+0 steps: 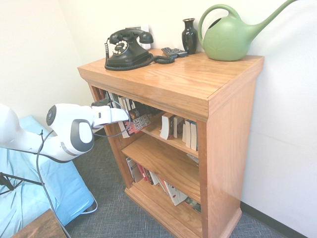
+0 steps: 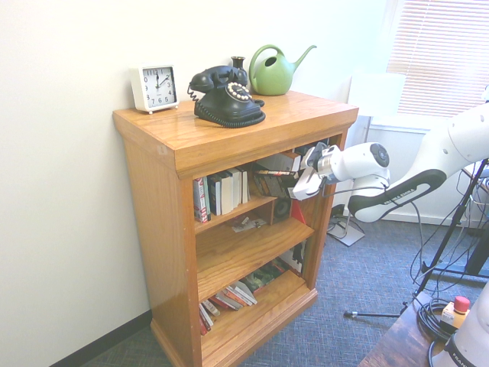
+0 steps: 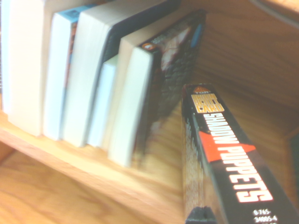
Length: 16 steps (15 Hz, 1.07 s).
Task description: Organize the shelf
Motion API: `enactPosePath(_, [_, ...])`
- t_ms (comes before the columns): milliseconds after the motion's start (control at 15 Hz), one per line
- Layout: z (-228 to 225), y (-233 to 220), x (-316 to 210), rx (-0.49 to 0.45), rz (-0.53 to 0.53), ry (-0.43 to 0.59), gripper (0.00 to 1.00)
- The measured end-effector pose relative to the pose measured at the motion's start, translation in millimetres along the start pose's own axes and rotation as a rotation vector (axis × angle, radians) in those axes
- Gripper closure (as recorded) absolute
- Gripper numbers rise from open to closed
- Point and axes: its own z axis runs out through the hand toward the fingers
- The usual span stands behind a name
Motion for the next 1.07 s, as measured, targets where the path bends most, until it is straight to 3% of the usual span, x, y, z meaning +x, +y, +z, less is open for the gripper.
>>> enactPosePath(1067, [39.9, -10.0, 6.8, 0.094, 0.266, -0.004, 1.0])
